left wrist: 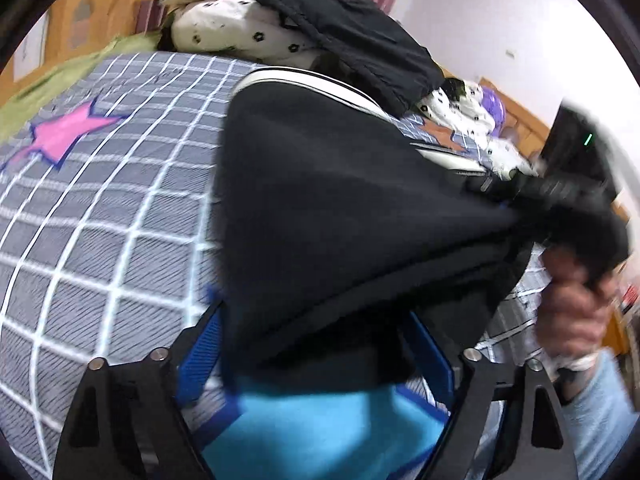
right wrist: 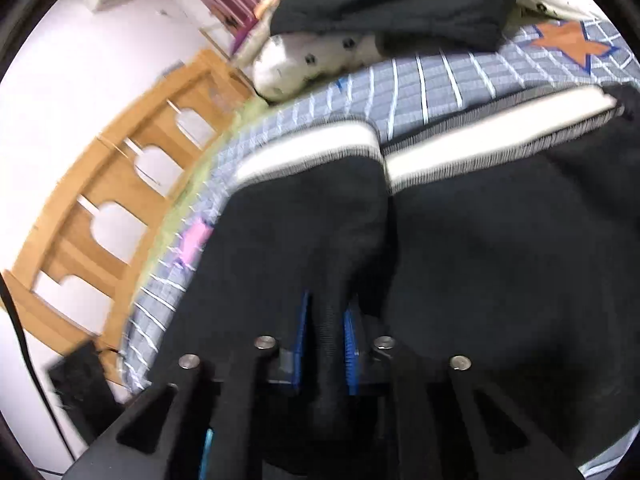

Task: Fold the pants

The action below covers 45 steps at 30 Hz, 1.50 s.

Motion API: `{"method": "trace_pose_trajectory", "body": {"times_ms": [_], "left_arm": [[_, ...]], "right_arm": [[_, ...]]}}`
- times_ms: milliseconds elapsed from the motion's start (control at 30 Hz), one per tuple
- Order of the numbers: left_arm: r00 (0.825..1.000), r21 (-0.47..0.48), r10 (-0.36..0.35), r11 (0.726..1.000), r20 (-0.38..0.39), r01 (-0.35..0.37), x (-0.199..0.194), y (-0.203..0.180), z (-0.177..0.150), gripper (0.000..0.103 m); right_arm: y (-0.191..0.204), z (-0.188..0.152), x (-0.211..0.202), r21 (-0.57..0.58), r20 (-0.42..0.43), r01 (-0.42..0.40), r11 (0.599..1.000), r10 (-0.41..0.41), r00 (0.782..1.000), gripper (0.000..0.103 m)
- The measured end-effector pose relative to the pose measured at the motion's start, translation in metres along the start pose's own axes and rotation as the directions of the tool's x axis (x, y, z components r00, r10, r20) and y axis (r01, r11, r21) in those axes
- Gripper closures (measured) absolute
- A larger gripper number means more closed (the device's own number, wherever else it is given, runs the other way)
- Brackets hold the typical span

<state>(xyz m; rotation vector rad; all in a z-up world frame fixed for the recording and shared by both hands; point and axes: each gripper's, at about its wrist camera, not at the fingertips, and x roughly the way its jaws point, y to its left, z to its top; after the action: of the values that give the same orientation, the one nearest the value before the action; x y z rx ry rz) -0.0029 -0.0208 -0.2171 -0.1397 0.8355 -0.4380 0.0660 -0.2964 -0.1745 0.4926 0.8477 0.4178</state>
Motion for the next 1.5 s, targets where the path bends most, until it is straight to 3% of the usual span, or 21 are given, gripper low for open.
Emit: {"method": "trace_pose_trajectory", "body": {"times_ms": [133,200,267,367,400,467,533,633,800,933,1000,1100,1167,1267,1300,1367,1400,1433,1500], "left_arm": [[0.989,0.104,0.148,0.983,0.021,-0.149,0.011,-0.025,-0.003,0.016],[0.987,0.115,0.161,0.980,0.030,-0.163,0.007,-0.030,-0.004,0.017],[0.993,0.114,0.113,0.987,0.041,-0.117,-0.001,-0.034,-0.003,0.018],[0.998,0.135,-0.041,0.990,0.052,0.033,-0.010,-0.046,0.000,0.016],[0.997,0.145,-0.063,0.988,0.048,0.055,-0.009,-0.053,0.001,0.016],[0.996,0.173,-0.091,0.981,0.018,0.087,-0.003,-0.067,0.001,0.016],[0.997,0.198,-0.084,0.977,-0.001,0.082,0.003,-0.076,-0.001,0.016],[0.996,0.206,-0.081,0.975,-0.020,0.084,0.004,-0.080,-0.004,0.017],[0.995,0.202,-0.096,0.975,0.027,0.088,-0.030,-0.068,0.003,0.017],[0.993,0.200,-0.087,0.977,0.080,0.069,-0.034,-0.075,0.034,0.017],[0.995,0.185,-0.068,0.981,0.076,0.053,-0.023,-0.081,0.045,0.017],[0.998,0.187,0.060,0.981,-0.008,-0.058,0.018,-0.085,0.042,0.020],[0.993,0.183,0.099,0.979,-0.067,-0.086,0.043,-0.082,0.026,0.020],[0.995,0.151,0.067,0.987,-0.076,-0.055,0.039,-0.076,0.029,0.022],[0.995,0.143,0.051,0.989,-0.084,-0.039,0.036,-0.075,0.035,0.028],[0.998,0.120,0.027,0.993,-0.052,-0.020,0.026,-0.071,0.052,0.030],[0.999,0.118,0.023,0.993,-0.032,-0.019,0.023,-0.071,0.059,0.030],[1.000,0.117,0.012,0.993,-0.011,-0.011,0.022,-0.070,0.071,0.030],[1.000,0.095,-0.008,0.995,-0.006,0.008,0.028,-0.066,0.089,0.031]], "right_arm": [[-0.004,0.023,-0.045,-0.044,0.104,-0.001,0.999,0.006,0.995,0.093],[-0.010,0.035,-0.074,-0.074,0.166,0.038,0.997,-0.025,0.986,0.093],[-0.023,0.044,-0.102,-0.093,0.220,0.086,0.992,-0.064,0.973,0.093],[-0.059,0.054,-0.150,-0.065,0.333,0.218,0.974,-0.185,0.924,0.093],[-0.072,0.055,-0.160,-0.034,0.347,0.252,0.967,-0.225,0.911,0.093],[-0.104,0.052,-0.167,0.025,0.324,0.299,0.954,-0.291,0.900,0.093],[-0.135,0.039,-0.154,0.071,0.237,0.362,0.929,-0.369,0.899,0.092],[-0.159,0.018,-0.136,0.068,0.157,0.425,0.903,-0.430,0.889,0.085],[-0.124,0.012,-0.163,-0.025,0.242,0.498,0.867,-0.478,0.844,0.081],[-0.087,0.007,-0.164,-0.178,0.284,0.521,0.835,-0.463,0.840,0.076],[-0.083,0.004,-0.148,-0.213,0.256,0.536,0.817,-0.483,0.837,0.077],[-0.105,-0.013,-0.118,-0.208,0.182,0.558,0.803,-0.529,0.829,0.077],[-0.107,-0.027,-0.116,-0.215,0.215,0.567,0.795,-0.528,0.822,0.077],[-0.103,-0.027,-0.117,-0.237,0.186,0.580,0.779,-0.550,0.814,0.077],[-0.101,-0.021,-0.117,-0.252,0.162,0.577,0.777,-0.553,0.817,0.077],[-0.100,-0.005,-0.121,-0.257,0.125,0.558,0.789,-0.546,0.829,0.075],[-0.099,0.005,-0.126,-0.245,0.130,0.555,0.795,-0.541,0.831,0.066],[-0.100,0.015,-0.130,-0.228,0.153,0.560,0.797,-0.538,0.829,0.048],[-0.103,0.034,-0.134,-0.197,0.199,0.559,0.805,-0.525,0.827,0.025]]}}
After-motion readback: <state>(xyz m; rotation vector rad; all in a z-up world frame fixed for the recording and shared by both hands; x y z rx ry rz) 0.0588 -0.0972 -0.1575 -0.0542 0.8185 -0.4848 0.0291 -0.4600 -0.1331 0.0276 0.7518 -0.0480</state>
